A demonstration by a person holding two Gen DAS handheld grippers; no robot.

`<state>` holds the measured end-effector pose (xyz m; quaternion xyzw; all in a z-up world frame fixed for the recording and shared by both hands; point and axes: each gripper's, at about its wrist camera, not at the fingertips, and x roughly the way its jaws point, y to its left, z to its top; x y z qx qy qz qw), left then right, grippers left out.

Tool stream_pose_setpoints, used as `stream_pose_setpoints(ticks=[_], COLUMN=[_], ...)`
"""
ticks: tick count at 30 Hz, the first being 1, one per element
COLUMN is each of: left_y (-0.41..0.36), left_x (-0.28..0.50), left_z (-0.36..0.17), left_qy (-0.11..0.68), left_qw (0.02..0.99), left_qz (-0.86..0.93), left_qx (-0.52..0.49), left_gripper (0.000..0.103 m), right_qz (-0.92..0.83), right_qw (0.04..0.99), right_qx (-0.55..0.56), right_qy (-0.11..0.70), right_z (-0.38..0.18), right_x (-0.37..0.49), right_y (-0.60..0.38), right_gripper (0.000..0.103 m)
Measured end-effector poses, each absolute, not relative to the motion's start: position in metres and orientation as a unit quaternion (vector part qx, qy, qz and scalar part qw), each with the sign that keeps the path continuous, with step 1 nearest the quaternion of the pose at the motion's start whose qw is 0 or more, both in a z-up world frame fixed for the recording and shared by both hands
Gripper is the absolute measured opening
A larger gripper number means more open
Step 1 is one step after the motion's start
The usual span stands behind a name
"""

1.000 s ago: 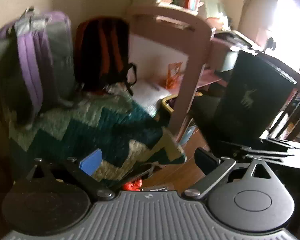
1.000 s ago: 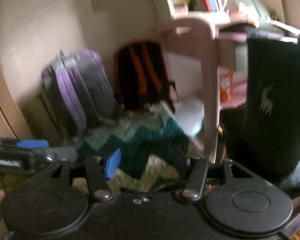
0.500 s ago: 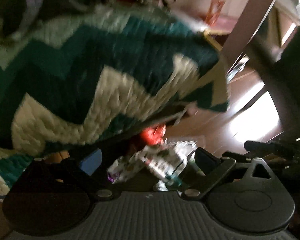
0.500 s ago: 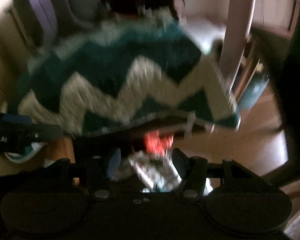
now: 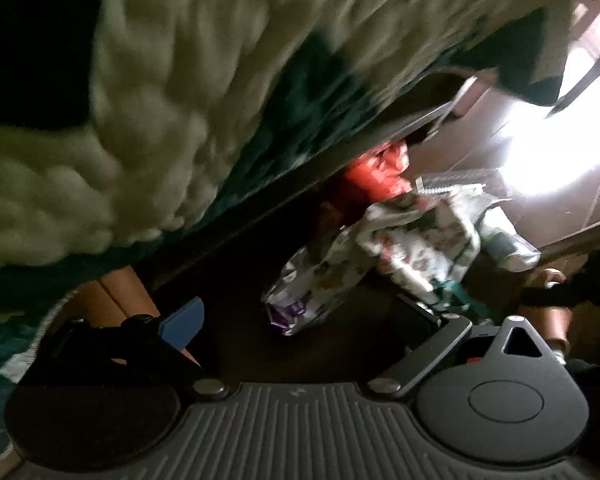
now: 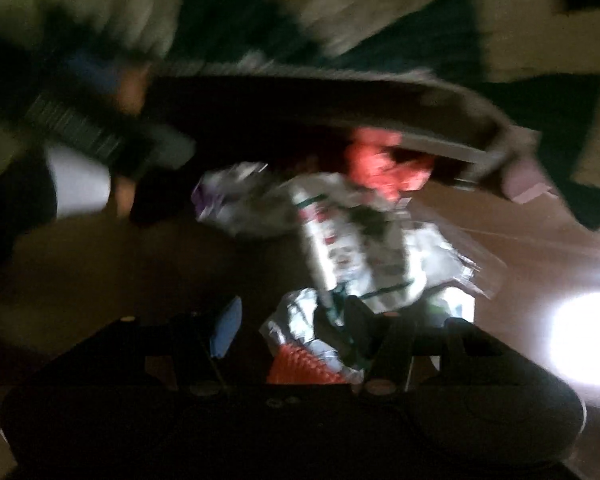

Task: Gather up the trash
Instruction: 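Grasp a foil wrapper with the left tool while the right tool grasps crumpled foil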

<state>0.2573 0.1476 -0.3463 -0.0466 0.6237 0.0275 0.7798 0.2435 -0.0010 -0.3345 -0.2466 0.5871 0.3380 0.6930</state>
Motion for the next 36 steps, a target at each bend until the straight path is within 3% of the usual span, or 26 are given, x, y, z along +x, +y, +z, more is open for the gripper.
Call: stream_pose_setpoints(ticks=[10, 22, 25, 27, 29, 30, 32, 34, 36], left_y=[0.148, 0.133, 0.129, 0.130, 0.130, 0.131, 0.131, 0.133, 0.135], left_x=[0.278, 0.302, 0.305, 0.308, 0.308, 0.308, 0.308, 0.307, 0.306], left_z=[-0.444, -0.516, -0.523, -0.526, -0.528, -0.528, -0.530, -0.529, -0.526], left_qy=[0.675, 0.690, 0.690, 0.690, 0.691, 0.693, 0.699, 0.706, 0.711], left_qw=[0.738, 0.722, 0.722, 0.722, 0.721, 0.719, 0.713, 0.706, 0.700], left_qz=[-0.009, -0.040, -0.045, -0.047, -0.051, -0.050, -0.047, -0.046, -0.046], left_qx=[-0.024, 0.012, 0.010, 0.005, -0.002, -0.007, -0.016, -0.026, -0.044], left_gripper=[0.100, 0.097, 0.081, 0.077, 0.055, 0.051, 0.029, 0.015, 0.011], right_qz=[0.353, 0.347, 0.349, 0.345, 0.342, 0.341, 0.336, 0.334, 0.330], right_qw=[0.616, 0.605, 0.611, 0.615, 0.620, 0.621, 0.624, 0.620, 0.616], right_qx=[-0.287, -0.305, -0.303, -0.299, -0.295, -0.291, -0.287, -0.287, -0.285], right_qy=[0.643, 0.648, 0.643, 0.642, 0.641, 0.644, 0.644, 0.649, 0.656], right_z=[-0.450, -0.515, -0.520, -0.522, -0.522, -0.522, -0.518, -0.515, -0.509], right_x=[0.247, 0.246, 0.246, 0.247, 0.248, 0.249, 0.251, 0.253, 0.259], right_y=[0.008, 0.008, 0.007, 0.007, 0.006, 0.006, 0.005, 0.005, 0.007], right_gripper=[0.056, 0.053, 0.053, 0.052, 0.042, 0.035, 0.027, 0.021, 0.020])
